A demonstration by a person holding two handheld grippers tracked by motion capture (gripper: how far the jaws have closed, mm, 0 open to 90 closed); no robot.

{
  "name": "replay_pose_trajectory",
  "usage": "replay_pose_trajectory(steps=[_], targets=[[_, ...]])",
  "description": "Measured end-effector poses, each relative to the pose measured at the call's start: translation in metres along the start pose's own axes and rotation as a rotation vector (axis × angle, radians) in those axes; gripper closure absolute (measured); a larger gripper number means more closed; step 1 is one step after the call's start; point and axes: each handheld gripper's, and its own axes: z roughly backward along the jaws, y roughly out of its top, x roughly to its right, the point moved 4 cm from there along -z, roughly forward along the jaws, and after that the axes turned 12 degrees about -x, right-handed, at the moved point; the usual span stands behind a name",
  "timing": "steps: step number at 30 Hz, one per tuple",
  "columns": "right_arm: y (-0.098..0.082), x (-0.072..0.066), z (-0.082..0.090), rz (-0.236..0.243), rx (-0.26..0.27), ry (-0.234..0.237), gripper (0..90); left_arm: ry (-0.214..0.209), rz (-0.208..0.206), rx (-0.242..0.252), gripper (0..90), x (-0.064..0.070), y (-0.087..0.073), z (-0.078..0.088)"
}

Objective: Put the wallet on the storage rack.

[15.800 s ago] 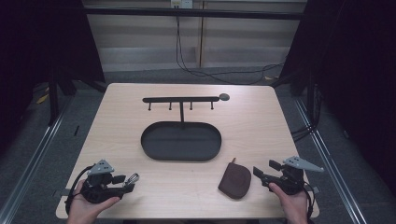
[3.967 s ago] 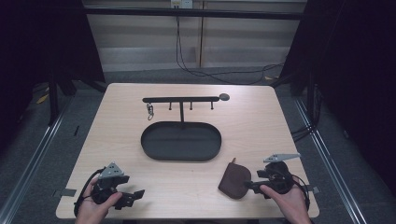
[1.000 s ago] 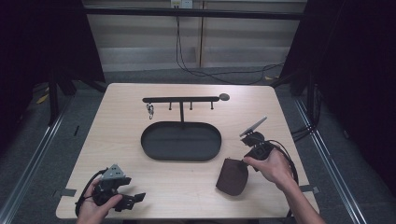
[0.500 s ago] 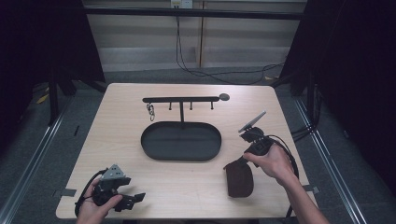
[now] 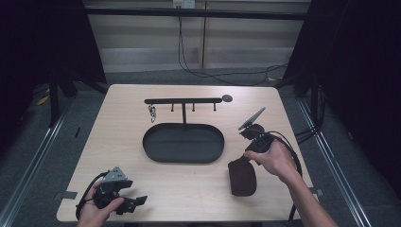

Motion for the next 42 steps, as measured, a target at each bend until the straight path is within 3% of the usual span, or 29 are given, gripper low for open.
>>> replay_pose_trajectory(steps=[10, 14, 23, 31, 42], targets=[[0.004, 0.000, 0.014, -0.014, 0.003, -0.046, 81.5, 0.007, 0.004, -0.028, 18.2, -0.002, -0.001, -0.002], [0.006, -0.002, 0.019, -0.008, -0.027, -0.061, 81.5, 0.007, 0.004, -0.025, 18.2, -0.003, -0.001, -0.001], [0.017, -0.005, 0.035, -0.009, -0.002, -0.108, 81.4, 0.015, 0.008, -0.039, 18.2, -0.004, -0.002, -0.003], [0.029, -0.005, 0.047, -0.014, 0.018, -0.109, 81.5, 0.010, 0.009, -0.033, 18.3, -0.005, -0.002, -0.001], [0.040, 0.006, 0.057, -0.045, 0.056, -0.112, 81.8, 0.006, 0.010, -0.035, 18.2, -0.006, -0.002, -0.002]])
